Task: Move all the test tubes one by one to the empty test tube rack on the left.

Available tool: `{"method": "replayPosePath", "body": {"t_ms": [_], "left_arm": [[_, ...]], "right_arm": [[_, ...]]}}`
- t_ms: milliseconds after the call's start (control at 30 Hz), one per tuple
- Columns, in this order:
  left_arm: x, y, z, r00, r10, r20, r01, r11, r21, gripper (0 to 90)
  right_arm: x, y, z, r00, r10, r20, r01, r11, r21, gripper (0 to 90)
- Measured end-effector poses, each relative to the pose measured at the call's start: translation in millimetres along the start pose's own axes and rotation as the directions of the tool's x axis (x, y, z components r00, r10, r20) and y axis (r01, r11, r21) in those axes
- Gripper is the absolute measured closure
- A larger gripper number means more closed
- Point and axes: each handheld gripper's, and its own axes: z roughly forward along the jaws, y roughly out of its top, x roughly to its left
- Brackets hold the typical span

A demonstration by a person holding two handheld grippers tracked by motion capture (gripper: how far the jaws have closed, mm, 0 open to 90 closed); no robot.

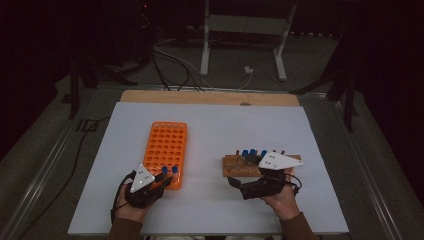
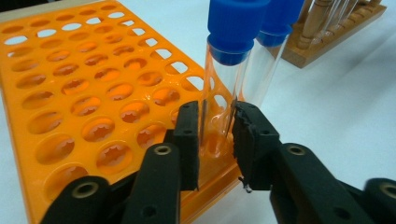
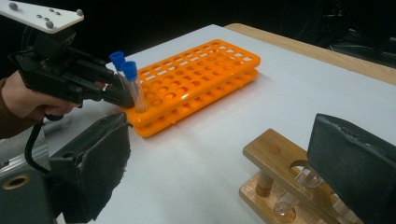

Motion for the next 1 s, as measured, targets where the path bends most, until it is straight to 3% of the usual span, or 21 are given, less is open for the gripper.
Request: {"method": "replayPosePath", "body": {"t_ms": [167, 267, 500, 600, 767, 1000], "left_arm": [[1.4, 1.3, -2.8, 0.9993, -0.026, 0.026, 0.026, 0.9995, -0.019, 53.4], [-0.4, 3.2, -4.6, 0.9990, -0.021, 0.039, 0.022, 0.9992, -0.032, 50.6], [5.5, 4.5, -12.0, 0.9940, -0.069, 0.085, 0.073, 0.9959, -0.053, 43.7], [8.9, 5.5, -17.3, 0.9937, -0.080, 0.079, 0.086, 0.9934, -0.076, 38.3], [13.3, 9.3, -25.5, 0.9954, -0.094, 0.021, 0.095, 0.9897, -0.107, 19.0], [22.6, 10.8, -34.4, 0.9929, -0.118, 0.007, 0.118, 0.9835, -0.137, 9.0]], "right_arm": [[-0.9, -0.3, -0.8, 1.0000, 0.002, 0.002, -0.002, 1.000, -0.002, 5.9], [-1.6, -0.1, -1.2, 1.0000, 0.003, 0.002, -0.003, 1.000, -0.005, 5.9], [-4.6, 0.5, -3.8, 0.9999, 0.009, 0.014, -0.009, 1.000, -0.013, 5.8], [-5.8, 1.4, -5.1, 0.9994, 0.006, 0.035, -0.005, 1.000, -0.016, 5.7], [-7.8, 3.6, -5.3, 0.9984, 0.009, 0.056, -0.007, 1.000, -0.023, 5.6], [-13.7, 7.2, -8.6, 0.9955, 0.022, 0.092, -0.019, 0.999, -0.034, 5.5]]}}
